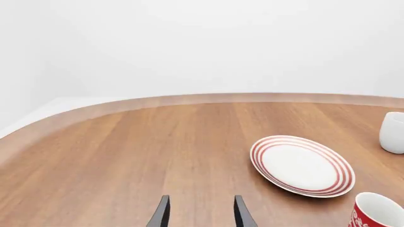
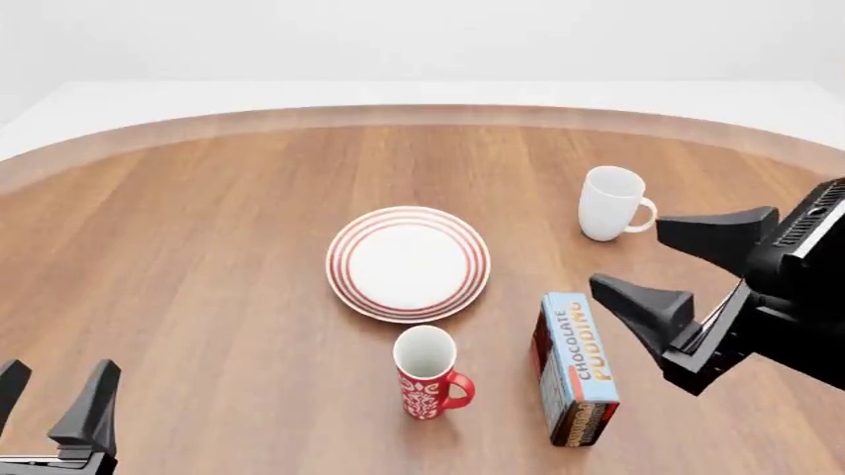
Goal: Pick up the red mug and put it on the plate
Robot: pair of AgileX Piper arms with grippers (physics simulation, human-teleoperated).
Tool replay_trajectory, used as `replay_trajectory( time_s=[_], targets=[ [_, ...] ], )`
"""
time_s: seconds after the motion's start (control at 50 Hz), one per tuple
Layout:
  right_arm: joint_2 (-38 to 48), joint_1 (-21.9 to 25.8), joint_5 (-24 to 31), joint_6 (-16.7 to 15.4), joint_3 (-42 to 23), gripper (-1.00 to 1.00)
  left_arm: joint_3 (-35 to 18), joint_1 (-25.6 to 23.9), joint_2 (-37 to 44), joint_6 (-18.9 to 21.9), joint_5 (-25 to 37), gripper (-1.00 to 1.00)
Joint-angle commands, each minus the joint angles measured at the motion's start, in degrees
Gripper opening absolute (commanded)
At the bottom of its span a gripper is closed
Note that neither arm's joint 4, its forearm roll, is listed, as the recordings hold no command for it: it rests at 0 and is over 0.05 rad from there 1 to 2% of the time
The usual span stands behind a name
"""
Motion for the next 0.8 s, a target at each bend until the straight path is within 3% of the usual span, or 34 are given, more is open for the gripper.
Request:
replay_trajectory(
  time_s=[0.02,0.24,0.46,0.66,0.8],
  targets=[
    [5.7,0.73,2.38,1.89,-2.47,1.0,0.0,0.0,0.0,0.0,0.0,1.0],
    [9.71,3.38,1.98,2.85,-2.44,1.0,0.0,0.0,0.0,0.0,0.0,1.0],
    [12.79,3.34,3.39,2.07,-2.77,1.0,0.0,0.0,0.0,0.0,0.0,1.0],
    [16.06,2.81,2.0,0.86,-1.45,1.0,0.0,0.0,0.0,0.0,0.0,1.0],
    [17.8,4.88,0.46,0.89,-0.15,1.0,0.0,0.0,0.0,0.0,0.0,1.0]
  ],
)
